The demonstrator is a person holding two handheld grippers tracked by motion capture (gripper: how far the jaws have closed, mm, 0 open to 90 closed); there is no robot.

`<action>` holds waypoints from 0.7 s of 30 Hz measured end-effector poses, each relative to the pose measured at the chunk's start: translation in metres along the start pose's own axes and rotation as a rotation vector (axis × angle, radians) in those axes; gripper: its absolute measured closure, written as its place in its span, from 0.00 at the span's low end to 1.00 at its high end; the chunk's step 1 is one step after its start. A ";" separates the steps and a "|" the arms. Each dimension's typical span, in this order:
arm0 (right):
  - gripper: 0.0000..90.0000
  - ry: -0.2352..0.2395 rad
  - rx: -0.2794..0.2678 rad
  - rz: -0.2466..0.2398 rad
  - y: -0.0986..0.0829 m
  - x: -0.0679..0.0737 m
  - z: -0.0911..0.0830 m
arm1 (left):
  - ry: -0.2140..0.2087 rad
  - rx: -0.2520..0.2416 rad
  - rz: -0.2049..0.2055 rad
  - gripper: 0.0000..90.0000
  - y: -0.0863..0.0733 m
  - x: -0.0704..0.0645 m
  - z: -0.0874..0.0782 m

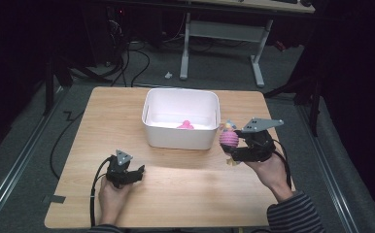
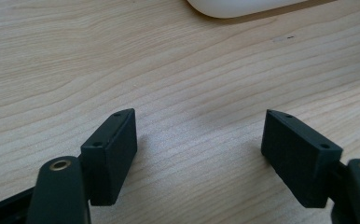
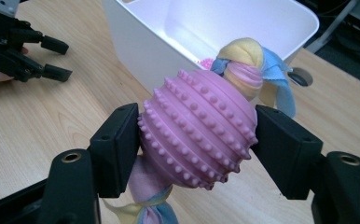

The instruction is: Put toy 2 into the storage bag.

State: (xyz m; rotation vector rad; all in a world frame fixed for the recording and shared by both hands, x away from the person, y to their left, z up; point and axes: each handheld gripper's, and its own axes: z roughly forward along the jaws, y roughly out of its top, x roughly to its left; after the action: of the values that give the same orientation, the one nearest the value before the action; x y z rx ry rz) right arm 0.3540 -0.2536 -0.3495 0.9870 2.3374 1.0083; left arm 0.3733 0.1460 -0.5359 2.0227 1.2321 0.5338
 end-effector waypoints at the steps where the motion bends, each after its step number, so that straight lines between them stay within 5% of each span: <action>1: 0.38 0.001 -0.002 -0.009 0.003 -0.001 -0.001 | 0.000 0.000 0.000 0.30 0.000 0.000 0.000; 21: 0.38 0.014 -0.025 -0.026 0.051 -0.027 0.015 | 0.000 0.000 0.000 0.30 0.000 0.000 0.000</action>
State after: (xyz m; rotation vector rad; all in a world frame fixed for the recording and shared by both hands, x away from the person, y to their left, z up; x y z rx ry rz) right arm 0.4042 -0.2418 -0.3189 0.9405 2.3371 1.0351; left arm 0.3733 0.1460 -0.5359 2.0231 1.2323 0.5335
